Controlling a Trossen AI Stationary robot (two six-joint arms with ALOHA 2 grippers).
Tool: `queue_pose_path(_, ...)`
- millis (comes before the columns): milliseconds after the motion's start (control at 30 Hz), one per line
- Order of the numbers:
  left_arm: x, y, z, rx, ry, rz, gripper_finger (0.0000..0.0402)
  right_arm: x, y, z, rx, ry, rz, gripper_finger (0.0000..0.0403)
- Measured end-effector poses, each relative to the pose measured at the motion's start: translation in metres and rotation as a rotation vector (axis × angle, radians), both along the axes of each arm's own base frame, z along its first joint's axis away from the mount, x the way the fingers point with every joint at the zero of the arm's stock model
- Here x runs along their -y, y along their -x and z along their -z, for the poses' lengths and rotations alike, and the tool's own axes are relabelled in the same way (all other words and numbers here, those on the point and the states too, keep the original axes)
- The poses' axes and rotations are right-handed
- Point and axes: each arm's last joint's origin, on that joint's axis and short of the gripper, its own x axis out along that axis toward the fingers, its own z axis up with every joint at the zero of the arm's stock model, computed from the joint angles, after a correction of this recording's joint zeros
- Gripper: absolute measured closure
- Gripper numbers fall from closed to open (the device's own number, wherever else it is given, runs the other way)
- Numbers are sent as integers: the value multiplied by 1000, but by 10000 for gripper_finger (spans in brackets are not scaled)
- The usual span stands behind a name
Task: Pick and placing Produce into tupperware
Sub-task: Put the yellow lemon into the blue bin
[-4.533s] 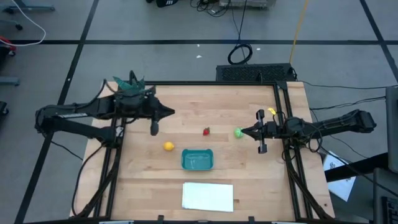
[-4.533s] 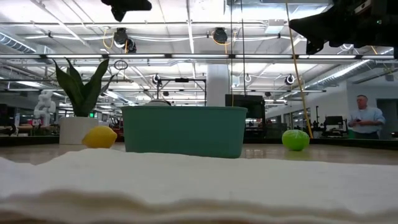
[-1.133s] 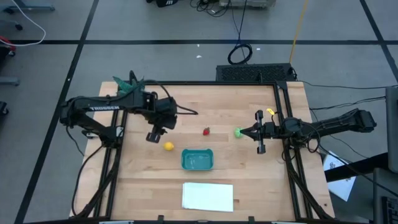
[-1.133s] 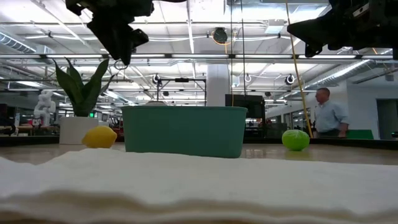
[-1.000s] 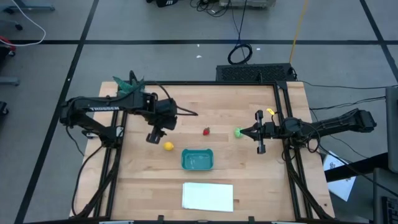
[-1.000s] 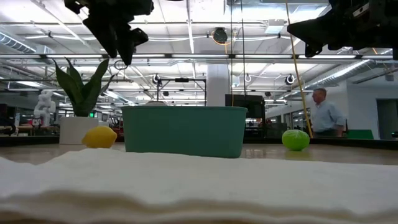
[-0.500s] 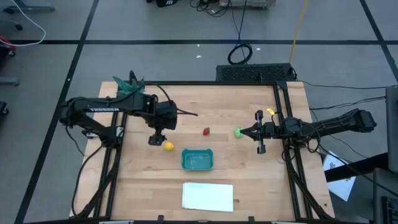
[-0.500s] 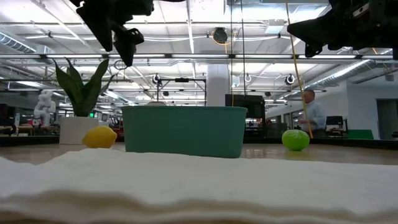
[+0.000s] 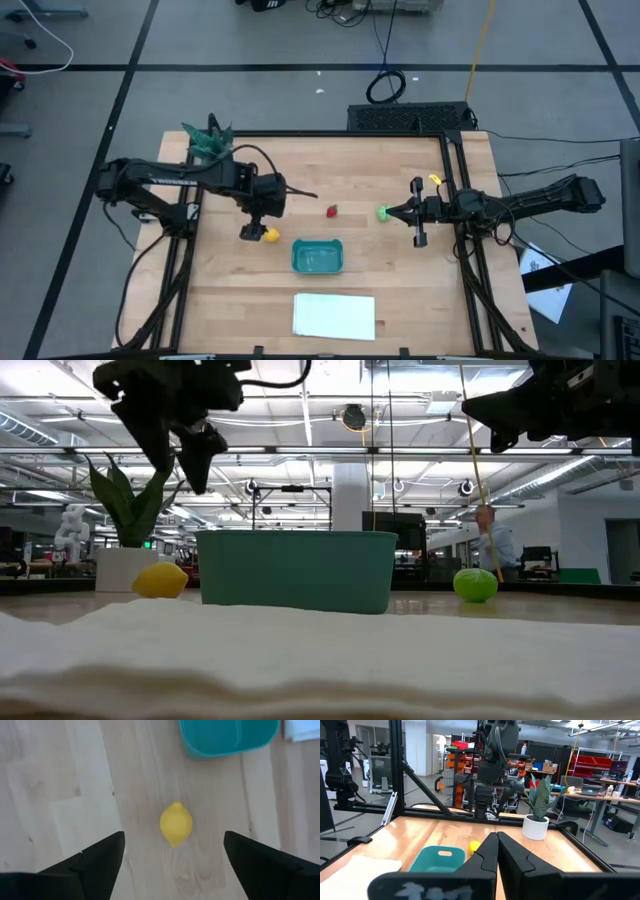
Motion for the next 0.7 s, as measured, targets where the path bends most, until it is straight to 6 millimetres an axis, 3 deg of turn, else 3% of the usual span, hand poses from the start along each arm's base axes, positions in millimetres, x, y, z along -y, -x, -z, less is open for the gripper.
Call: queue_pose_path(700, 2, 8, 64, 29, 64, -25, 55, 0, 0, 0, 0, 0, 0, 403)
